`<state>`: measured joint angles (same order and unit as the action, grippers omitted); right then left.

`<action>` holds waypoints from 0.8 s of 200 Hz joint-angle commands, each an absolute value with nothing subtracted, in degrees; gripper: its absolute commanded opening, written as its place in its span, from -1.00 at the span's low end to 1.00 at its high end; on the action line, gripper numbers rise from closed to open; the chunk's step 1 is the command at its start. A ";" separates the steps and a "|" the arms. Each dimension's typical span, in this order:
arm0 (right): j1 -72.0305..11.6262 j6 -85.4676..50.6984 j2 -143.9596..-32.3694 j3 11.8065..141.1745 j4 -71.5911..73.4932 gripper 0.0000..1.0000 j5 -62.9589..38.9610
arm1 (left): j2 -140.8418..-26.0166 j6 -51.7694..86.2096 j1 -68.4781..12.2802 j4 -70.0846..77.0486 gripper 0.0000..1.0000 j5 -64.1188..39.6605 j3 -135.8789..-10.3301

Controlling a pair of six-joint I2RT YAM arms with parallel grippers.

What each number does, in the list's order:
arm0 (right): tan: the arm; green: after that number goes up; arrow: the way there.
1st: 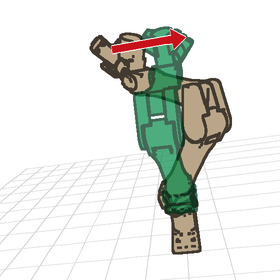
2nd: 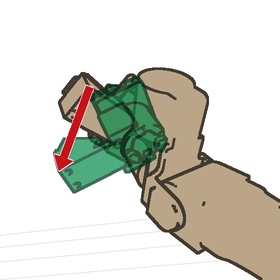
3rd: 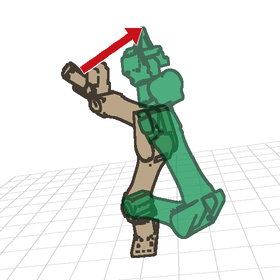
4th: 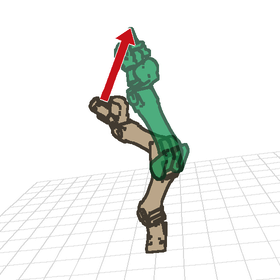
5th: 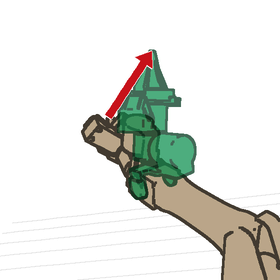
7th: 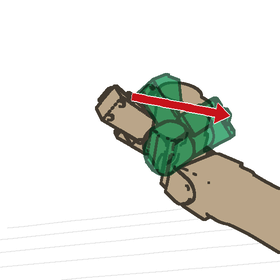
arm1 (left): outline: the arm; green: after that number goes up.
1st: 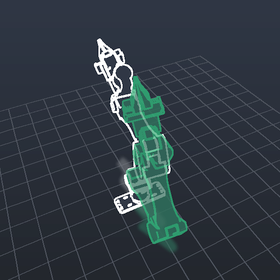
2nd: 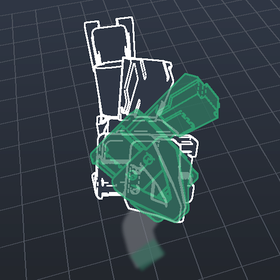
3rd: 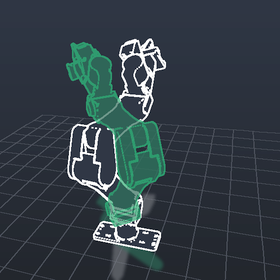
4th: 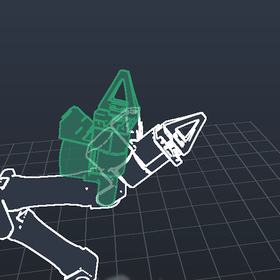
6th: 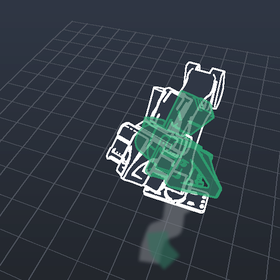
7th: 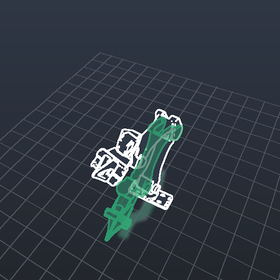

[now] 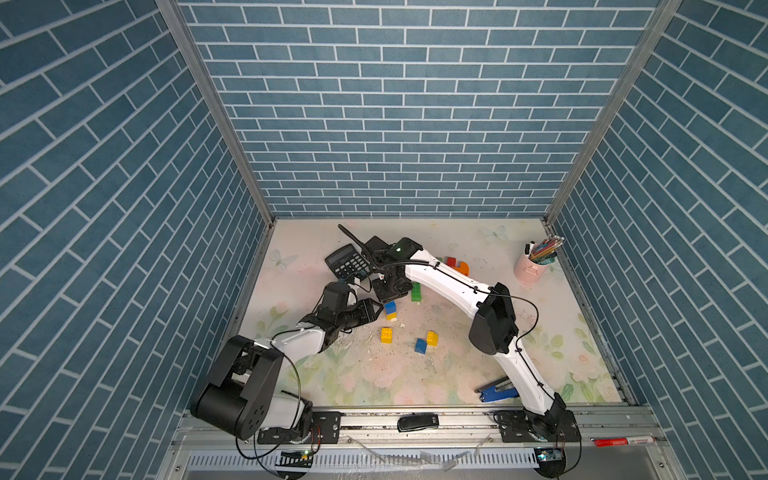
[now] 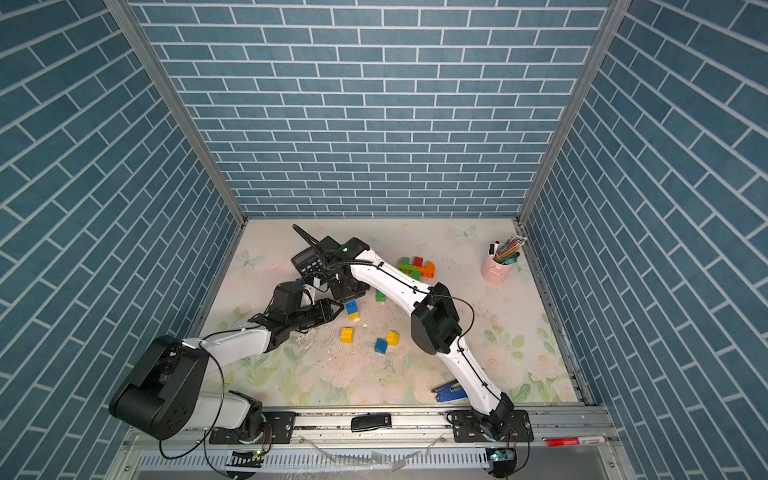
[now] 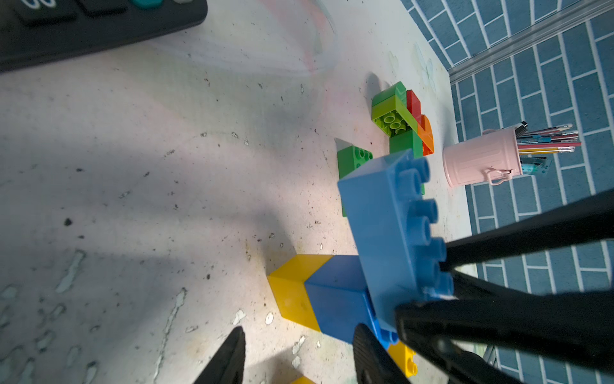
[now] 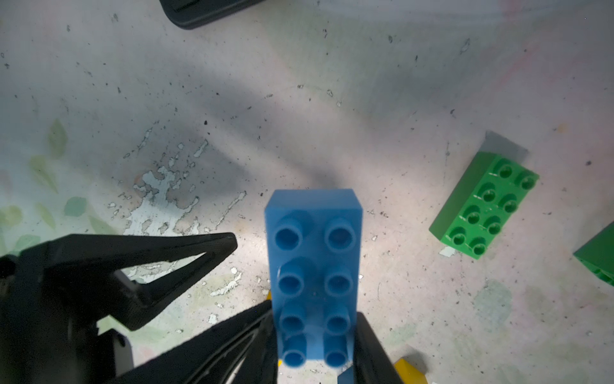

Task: Assemble a fork with lego
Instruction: Pick up the lego brick from the center of the board.

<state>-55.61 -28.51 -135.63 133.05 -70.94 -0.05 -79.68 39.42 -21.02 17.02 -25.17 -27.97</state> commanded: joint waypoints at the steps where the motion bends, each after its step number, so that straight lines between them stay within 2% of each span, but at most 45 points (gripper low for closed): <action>1: -55.89 -28.77 -140.67 128.86 -75.44 -1.00 1.30 | -78.76 38.33 -21.08 15.69 0.08 -25.33 -29.17; 34: -55.42 -28.39 -139.01 131.70 -73.70 -0.99 -1.07 | -78.84 38.27 -21.09 15.50 0.08 -25.31 -29.40; 59: -54.50 -28.21 -137.37 136.39 -72.95 -0.29 -1.83 | -78.72 38.04 -21.07 15.08 0.07 -25.24 -29.36; 76: -53.65 -28.36 -134.38 136.40 -70.41 0.33 -2.73 | -78.42 37.97 -21.05 14.94 0.07 -25.00 -29.15; 94: -52.71 -28.78 -129.83 132.65 -65.72 0.76 -3.29 | -78.26 37.96 -21.01 14.77 0.08 -24.97 -28.99; 131: -50.56 -29.85 -120.72 120.48 -57.56 0.75 -0.87 | -76.71 37.62 -21.09 13.36 0.07 -24.68 -28.53; 160: -46.79 -34.14 -117.87 111.13 -54.97 0.53 2.96 | -72.01 36.28 -21.04 9.92 0.06 -21.97 -28.30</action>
<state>-49.54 -29.65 -120.33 116.31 -58.35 -1.26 -76.01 38.28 -21.02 13.21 -24.53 -28.08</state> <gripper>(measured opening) 0.797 0.534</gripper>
